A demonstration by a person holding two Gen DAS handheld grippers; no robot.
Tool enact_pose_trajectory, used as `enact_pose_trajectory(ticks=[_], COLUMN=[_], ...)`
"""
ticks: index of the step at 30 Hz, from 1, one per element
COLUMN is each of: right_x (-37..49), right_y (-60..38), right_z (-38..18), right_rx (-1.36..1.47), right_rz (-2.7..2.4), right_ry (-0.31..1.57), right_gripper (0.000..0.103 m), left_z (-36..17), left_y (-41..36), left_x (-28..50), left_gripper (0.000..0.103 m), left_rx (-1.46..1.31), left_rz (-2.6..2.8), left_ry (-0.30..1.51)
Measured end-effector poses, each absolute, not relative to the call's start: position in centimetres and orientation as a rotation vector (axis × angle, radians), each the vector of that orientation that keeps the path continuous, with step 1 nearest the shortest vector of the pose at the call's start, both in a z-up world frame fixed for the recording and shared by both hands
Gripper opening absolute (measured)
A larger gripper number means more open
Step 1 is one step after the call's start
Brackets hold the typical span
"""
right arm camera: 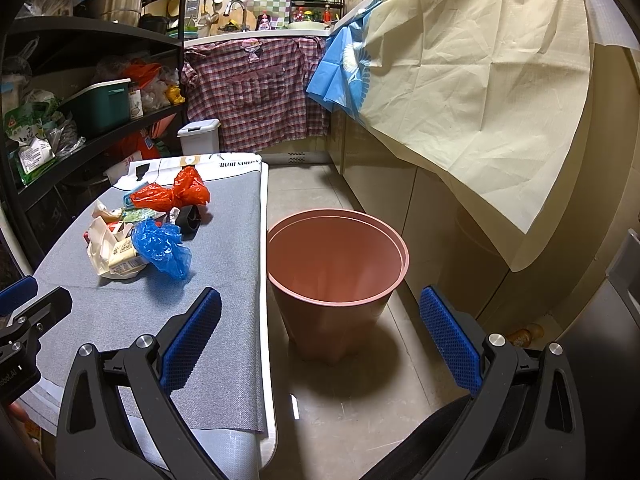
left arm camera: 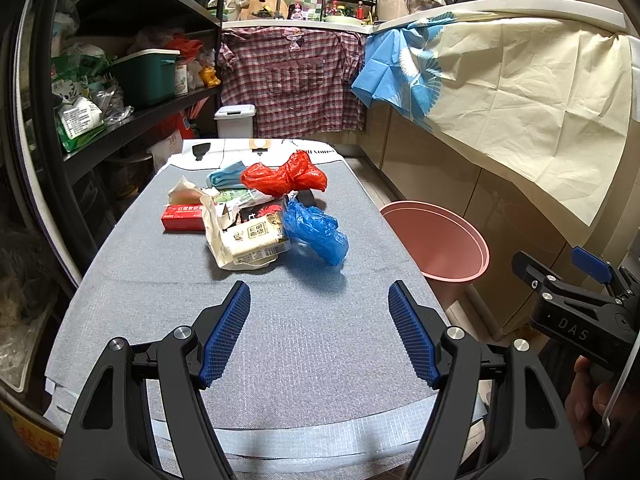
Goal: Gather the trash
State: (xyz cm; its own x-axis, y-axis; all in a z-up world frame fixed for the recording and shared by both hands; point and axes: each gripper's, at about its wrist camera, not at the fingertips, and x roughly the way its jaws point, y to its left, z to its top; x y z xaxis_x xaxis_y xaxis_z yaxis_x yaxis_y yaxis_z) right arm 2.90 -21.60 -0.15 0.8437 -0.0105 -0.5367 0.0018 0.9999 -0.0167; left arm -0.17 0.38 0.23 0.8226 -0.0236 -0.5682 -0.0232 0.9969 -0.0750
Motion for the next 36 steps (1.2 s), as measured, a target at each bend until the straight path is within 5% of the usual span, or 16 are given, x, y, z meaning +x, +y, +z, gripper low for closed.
enact_pose_trajectory(ticks=[11, 22, 36], right_x=[3.1, 4.8, 11.6], right_y=[-21.5, -19.9, -11.5], right_z=[0.1, 0.5, -1.4], right_rx=[-0.009, 0.037, 0.014], right_rz=[0.012, 0.169, 0.365], right_ry=[0.562, 0.556, 0.595], right_gripper=[0.092, 0.061, 0.06], left_z=[1.1, 0.1, -2.5], left_y=[-0.5, 2.9, 8.0], left_x=[-0.4, 1.9, 7.5], left_gripper=[0.07, 0.054, 0.047], left_rx=[-0.085, -0.125, -0.16], left_rz=[-0.002, 0.08, 0.2], left_ry=[0.596, 0.617, 0.653])
